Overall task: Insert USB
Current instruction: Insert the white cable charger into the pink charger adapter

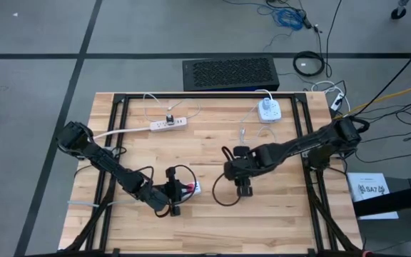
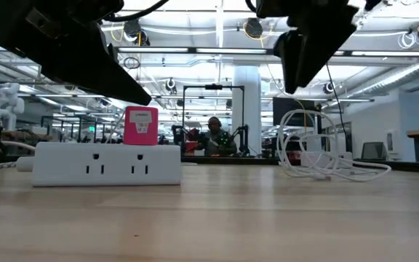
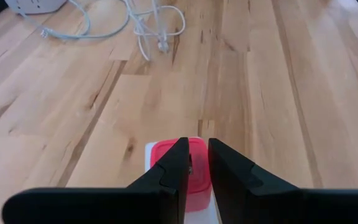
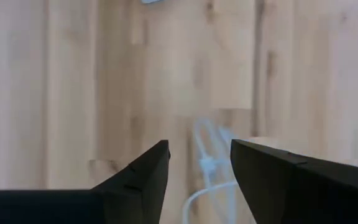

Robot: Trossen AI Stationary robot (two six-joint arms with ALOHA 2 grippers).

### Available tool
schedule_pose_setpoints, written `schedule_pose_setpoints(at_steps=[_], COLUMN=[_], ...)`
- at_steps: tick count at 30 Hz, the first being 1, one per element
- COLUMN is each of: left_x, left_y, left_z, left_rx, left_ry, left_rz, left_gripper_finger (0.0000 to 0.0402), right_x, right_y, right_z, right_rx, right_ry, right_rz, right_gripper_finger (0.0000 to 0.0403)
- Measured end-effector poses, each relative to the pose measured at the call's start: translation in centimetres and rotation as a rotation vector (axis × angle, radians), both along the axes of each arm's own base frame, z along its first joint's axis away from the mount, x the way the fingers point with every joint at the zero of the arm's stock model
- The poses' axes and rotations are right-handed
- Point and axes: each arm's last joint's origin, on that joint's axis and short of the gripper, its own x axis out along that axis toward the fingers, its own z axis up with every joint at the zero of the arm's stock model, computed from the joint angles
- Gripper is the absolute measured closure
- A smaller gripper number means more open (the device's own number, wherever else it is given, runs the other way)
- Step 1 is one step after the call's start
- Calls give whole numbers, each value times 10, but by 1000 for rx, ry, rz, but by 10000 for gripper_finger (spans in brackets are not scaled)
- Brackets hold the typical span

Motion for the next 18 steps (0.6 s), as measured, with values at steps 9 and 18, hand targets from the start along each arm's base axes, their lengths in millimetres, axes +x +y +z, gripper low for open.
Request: schedule_pose_setpoints(at_steps=[9, 18], left_x=[0, 0], left_y=[0, 0], left_z=[0, 0], left_rx=[-19, -18], left_ry=[-3, -1], left_rz=[11, 11], left_gripper_finger=[333, 333], right_x=[10, 15], right_y=[-18, -21], right_z=[-14, -27], right_rx=[-55, 61], right_ry=[57, 129], right_rz=[34, 80], right_gripper_finger=[254, 331])
